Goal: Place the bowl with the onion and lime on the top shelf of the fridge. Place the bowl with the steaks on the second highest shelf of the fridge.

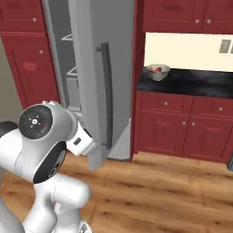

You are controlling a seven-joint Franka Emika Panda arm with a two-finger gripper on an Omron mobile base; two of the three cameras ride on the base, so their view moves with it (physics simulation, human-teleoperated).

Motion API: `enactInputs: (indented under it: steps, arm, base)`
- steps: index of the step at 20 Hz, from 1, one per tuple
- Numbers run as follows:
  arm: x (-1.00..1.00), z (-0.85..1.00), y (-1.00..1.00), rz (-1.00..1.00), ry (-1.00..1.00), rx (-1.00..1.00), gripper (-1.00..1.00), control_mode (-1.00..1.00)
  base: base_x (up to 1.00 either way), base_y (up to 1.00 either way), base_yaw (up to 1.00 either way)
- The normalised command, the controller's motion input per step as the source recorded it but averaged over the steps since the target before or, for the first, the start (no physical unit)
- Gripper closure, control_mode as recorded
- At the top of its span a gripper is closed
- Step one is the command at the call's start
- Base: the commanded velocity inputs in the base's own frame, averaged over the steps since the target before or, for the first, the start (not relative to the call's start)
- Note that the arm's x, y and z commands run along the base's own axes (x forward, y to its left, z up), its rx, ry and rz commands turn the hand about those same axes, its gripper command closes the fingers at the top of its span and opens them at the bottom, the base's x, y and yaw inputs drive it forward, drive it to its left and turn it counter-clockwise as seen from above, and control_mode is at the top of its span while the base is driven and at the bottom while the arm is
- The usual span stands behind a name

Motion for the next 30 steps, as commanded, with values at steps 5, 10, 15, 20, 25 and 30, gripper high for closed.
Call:
enactInputs:
  steps: [5, 10, 15, 20, 25, 30]
  arm:
    - [0.0, 0.0, 0.0, 0.0, 0.0, 0.0, -1.0, 1.0]
    - [0.0, 0.0, 0.0, 0.0, 0.0, 0.0, -1.0, 1.0]
    - [0.0, 0.0, 0.0, 0.0, 0.0, 0.0, -1.0, 1.0]
    - [0.0, 0.0, 0.0, 0.0, 0.0, 0.0, -1.0, 1.0]
    - [0.0, 0.0, 0.0, 0.0, 0.0, 0.0, -1.0, 1.0]
    - [0.0, 0.0, 0.0, 0.0, 0.0, 0.0, -1.0, 1.0]
  base:
    - [1.0, -1.0, -0.01]
    - [1.0, -1.0, 0.01]
    - [1.0, 0.06, 0.14]
    - [1.0, 0.19, 0.14]
    - [1.0, 0.0, 0.07]
    - [1.0, 0.0, 0.07]
